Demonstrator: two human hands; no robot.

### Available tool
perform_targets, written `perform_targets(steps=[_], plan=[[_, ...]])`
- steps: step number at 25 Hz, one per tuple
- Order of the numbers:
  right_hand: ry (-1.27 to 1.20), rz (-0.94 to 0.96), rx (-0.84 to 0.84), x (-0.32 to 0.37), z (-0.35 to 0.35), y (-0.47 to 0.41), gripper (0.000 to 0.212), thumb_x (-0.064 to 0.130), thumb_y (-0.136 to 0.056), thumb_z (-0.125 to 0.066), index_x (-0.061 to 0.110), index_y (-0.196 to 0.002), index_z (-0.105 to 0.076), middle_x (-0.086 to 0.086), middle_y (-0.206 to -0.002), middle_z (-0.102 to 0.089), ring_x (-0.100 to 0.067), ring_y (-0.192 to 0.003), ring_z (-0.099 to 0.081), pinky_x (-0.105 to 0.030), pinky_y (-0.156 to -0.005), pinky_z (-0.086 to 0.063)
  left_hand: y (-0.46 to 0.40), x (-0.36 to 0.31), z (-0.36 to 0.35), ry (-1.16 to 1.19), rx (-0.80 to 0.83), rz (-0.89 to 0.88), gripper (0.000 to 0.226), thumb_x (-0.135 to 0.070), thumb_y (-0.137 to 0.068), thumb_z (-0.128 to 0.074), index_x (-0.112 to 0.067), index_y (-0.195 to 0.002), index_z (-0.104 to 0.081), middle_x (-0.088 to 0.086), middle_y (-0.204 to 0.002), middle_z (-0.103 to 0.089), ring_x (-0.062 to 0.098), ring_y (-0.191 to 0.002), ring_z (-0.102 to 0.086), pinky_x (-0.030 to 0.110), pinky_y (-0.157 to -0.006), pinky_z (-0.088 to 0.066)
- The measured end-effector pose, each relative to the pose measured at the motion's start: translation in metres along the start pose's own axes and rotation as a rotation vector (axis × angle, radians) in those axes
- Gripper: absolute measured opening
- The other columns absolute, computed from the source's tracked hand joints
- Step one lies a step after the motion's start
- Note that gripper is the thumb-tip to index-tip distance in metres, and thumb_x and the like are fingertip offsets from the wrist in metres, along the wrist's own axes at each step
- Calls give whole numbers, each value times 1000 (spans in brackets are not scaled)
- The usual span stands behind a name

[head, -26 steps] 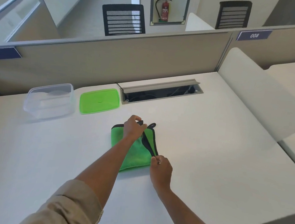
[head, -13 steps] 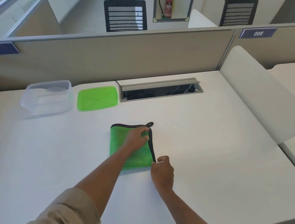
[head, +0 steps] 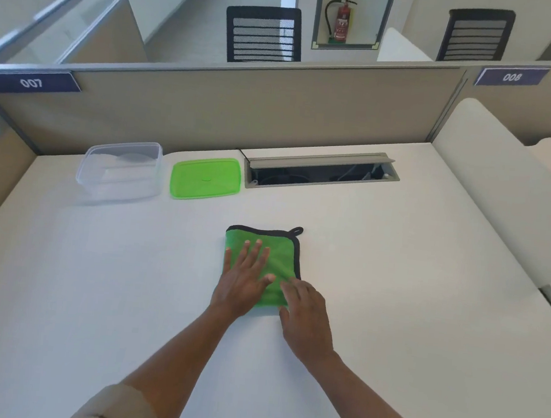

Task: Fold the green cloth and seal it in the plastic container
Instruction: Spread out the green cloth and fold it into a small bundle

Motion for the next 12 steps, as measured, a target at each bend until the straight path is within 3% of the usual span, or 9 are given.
perform_targets(steps=[2, 7, 12], plan=[[71, 56, 96, -2, -12, -3, 54, 30, -84, -62, 14, -134, -50, -6, -138, -53, -29, -129, -47, -44, -103, -43, 12, 15, -1, -63, 19, 37, 89, -72, -86, 8, -23, -158, -11, 0, -165, 0, 23, -152, 5, 54, -119, 8], [167, 91, 236, -11, -30, 4, 64, 36, -84, -62, 12, -141, -46, -7, -148, -47, -33, -137, -42, -50, -105, -42, 22, 34, -17, 12, 191, 84, 102, -79, -73, 10, -22, -157, 1, 4, -165, 12, 23, -151, 11, 50, -121, 1], [181, 123, 234, -15, -26, 5, 69, 26, -73, -76, 13, -136, -52, -5, -143, -54, -32, -131, -50, -50, -101, -46, 28, 32, -11, 4, 211, 44, 84, -70, -91, -18, -20, -158, -5, 3, -165, 6, 21, -152, 9, 52, -121, 2]])
Point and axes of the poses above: each hand's wrist, its own y-axis away from the middle knuckle, its own z-axis out of the back of the hand, x = y × z, the point moved 5 cm from there along -y, towards the middle knuckle
